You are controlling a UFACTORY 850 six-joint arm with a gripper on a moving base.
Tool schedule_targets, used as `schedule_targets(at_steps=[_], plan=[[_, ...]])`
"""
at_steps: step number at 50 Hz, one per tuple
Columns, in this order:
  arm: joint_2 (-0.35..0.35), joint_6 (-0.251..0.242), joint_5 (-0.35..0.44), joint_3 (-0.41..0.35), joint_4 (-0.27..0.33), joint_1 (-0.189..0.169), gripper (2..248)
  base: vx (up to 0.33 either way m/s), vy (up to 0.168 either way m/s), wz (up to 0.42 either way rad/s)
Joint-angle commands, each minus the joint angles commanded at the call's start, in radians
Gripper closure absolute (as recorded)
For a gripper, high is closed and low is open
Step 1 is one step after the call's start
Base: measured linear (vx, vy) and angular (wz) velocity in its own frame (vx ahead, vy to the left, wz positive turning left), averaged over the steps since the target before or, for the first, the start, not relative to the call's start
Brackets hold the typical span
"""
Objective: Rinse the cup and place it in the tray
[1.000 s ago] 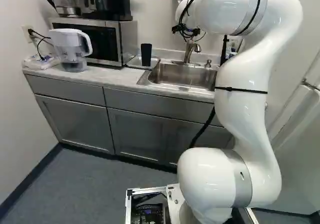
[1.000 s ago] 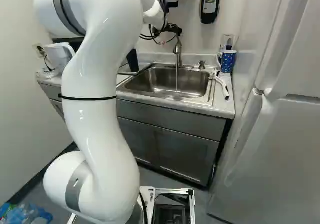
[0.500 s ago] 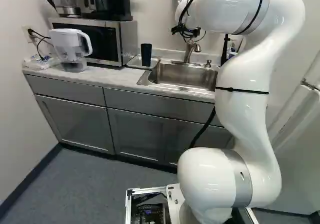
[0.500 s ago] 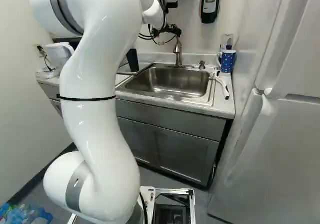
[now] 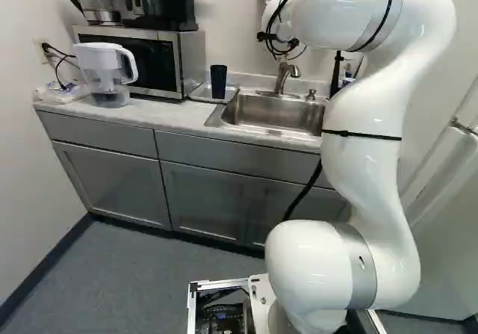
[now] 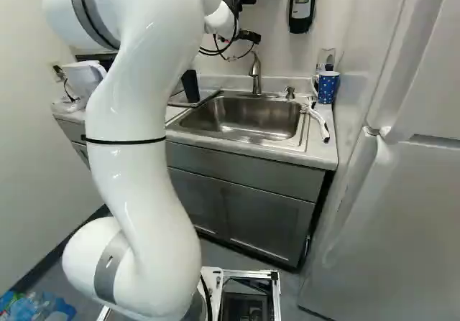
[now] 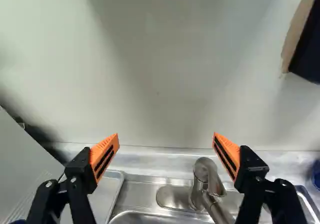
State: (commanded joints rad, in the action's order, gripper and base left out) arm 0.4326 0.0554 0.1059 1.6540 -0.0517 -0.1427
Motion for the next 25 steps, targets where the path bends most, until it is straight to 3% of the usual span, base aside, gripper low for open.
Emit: schedule_targets(at_steps=[25], plan=[[-0.093,0.0,0.0,-0.111,0.0,0.039,3,0.0,0.0,0.0]])
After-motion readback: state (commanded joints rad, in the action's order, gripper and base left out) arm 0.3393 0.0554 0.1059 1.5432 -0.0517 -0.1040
